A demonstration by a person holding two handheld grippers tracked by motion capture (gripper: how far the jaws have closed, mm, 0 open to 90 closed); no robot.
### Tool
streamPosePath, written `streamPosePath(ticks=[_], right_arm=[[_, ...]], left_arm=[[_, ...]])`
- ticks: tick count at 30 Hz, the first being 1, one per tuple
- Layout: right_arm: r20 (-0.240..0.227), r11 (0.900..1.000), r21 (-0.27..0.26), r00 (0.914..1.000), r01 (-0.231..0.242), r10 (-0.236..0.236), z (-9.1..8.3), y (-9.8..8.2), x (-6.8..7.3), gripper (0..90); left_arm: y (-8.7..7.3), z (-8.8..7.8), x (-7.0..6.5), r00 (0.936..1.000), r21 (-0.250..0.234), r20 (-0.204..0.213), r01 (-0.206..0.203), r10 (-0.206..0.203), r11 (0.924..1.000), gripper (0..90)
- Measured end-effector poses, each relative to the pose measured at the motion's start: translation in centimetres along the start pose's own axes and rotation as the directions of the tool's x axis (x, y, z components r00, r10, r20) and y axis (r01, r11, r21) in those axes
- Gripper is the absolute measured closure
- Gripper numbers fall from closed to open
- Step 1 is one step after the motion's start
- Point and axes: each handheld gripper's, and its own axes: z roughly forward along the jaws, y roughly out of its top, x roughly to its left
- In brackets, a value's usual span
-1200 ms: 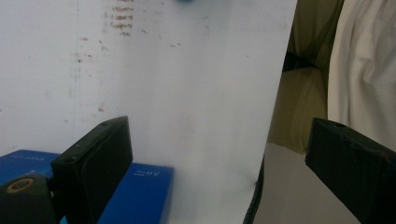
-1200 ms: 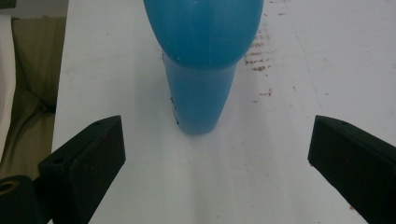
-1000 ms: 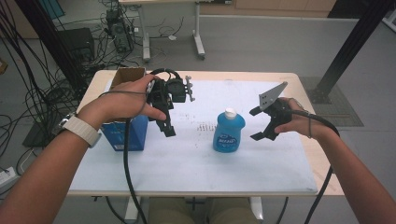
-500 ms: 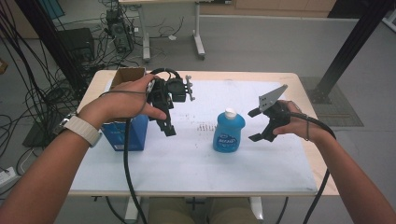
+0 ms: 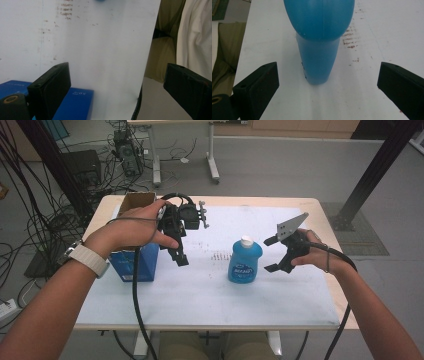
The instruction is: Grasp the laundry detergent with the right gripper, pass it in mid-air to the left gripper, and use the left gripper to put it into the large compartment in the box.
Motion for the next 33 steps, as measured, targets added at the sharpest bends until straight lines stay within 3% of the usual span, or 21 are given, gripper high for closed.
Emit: streamPosePath(ticks=[16,33], right_arm=[[0.014,0.998,-0.058,0.9998,-0.013,0.014,0.4,-0.7,0.2,3.3],[0.009,0.997,-0.069,0.9997,-0.023,0.024,1.0,-1.5,0.3,3.5]], left_arm=[[0.0,0.0,0.0,1.0000,-0.001,-0.001,0.003,-0.003,1.0000,7.8],[-0.1,0.0,0.0,1.0000,-0.001,-0.001,0.005,-0.005,1.0000,7.9]])
